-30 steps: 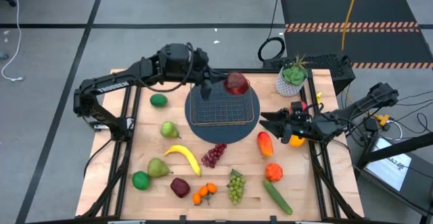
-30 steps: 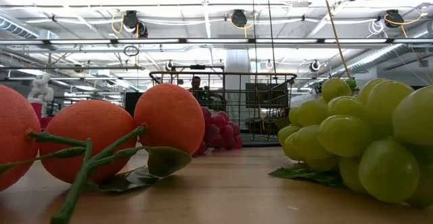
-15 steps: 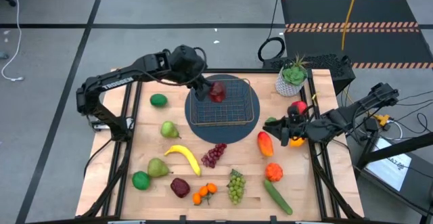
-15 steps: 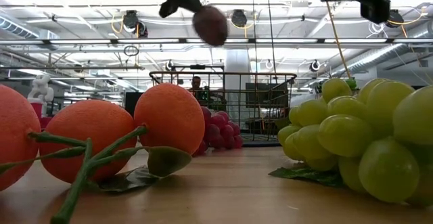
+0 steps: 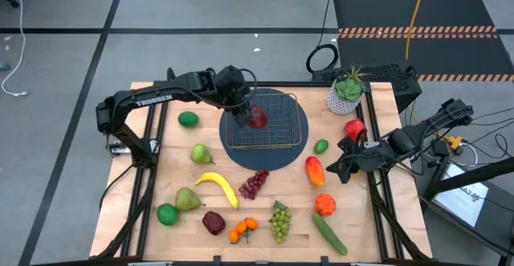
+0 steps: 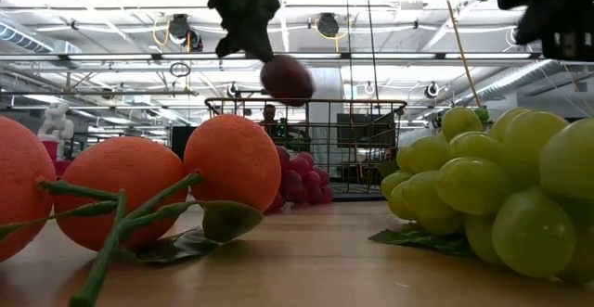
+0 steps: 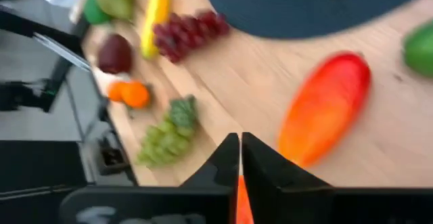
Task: Build produce basket
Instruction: Put the right dark red apple into the wire basket
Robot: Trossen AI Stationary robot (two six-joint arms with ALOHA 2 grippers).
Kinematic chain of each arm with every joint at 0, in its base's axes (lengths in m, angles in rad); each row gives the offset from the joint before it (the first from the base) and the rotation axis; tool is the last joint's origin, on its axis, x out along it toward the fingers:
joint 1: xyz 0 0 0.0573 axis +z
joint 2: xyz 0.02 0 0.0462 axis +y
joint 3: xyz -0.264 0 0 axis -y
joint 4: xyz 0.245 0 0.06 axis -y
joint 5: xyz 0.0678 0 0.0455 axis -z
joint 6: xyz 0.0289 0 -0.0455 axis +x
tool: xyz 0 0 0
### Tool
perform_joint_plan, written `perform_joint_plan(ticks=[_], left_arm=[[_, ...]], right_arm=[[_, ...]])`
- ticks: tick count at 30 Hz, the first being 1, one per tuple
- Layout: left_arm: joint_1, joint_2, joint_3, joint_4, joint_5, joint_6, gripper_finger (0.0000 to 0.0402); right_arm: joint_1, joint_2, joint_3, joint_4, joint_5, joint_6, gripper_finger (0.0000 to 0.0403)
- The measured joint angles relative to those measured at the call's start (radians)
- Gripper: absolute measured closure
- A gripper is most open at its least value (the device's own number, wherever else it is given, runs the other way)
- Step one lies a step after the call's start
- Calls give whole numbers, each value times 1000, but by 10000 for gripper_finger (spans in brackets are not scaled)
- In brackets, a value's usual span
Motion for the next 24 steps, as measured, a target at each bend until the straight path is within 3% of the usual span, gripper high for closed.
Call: perform_joint_plan(ticks=[9,24], left_arm=[[2,68,-14,1,-1,30,398],[38,144,-14,-9,-44,26,389]], right_arm=[[0,0,0,-159,-43,-20,395],[0,0,0,-161,-22,-465,395]])
